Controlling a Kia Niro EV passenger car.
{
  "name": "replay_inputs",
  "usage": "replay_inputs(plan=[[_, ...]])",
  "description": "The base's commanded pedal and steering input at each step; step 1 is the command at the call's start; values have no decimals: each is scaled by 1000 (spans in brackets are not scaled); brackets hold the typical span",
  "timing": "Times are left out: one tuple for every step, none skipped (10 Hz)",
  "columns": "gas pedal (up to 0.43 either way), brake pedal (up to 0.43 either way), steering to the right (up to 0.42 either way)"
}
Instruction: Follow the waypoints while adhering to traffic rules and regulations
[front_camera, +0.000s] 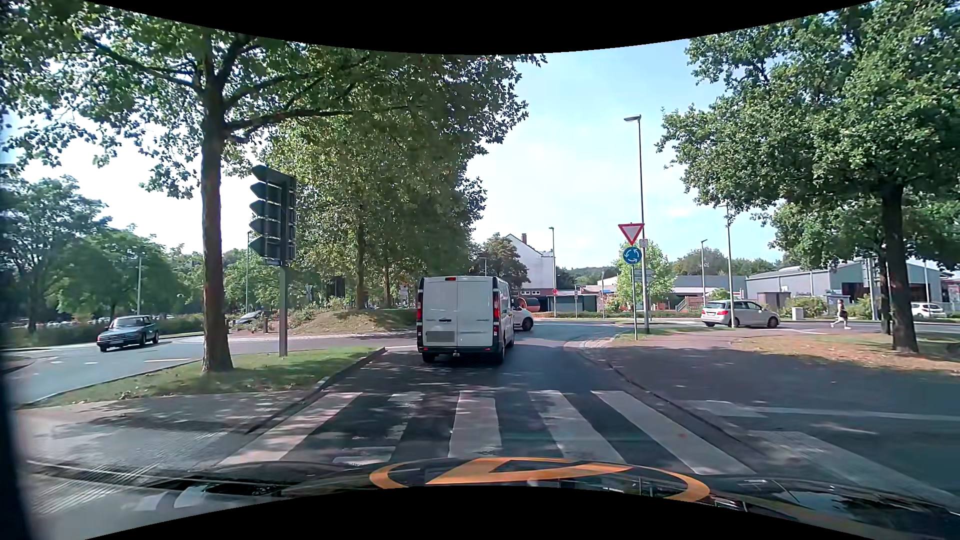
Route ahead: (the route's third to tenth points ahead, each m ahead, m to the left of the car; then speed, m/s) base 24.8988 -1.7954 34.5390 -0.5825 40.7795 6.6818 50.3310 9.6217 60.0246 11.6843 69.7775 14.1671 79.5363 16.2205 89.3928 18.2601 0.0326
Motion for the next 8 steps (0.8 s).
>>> replay_inputs(plan=[[0,67,-8],[0,18,-8],[0,0,-8],[0,0,-8],[0,0,-7],[0,0,-8],[0,0,-9],[0,0,-12]])
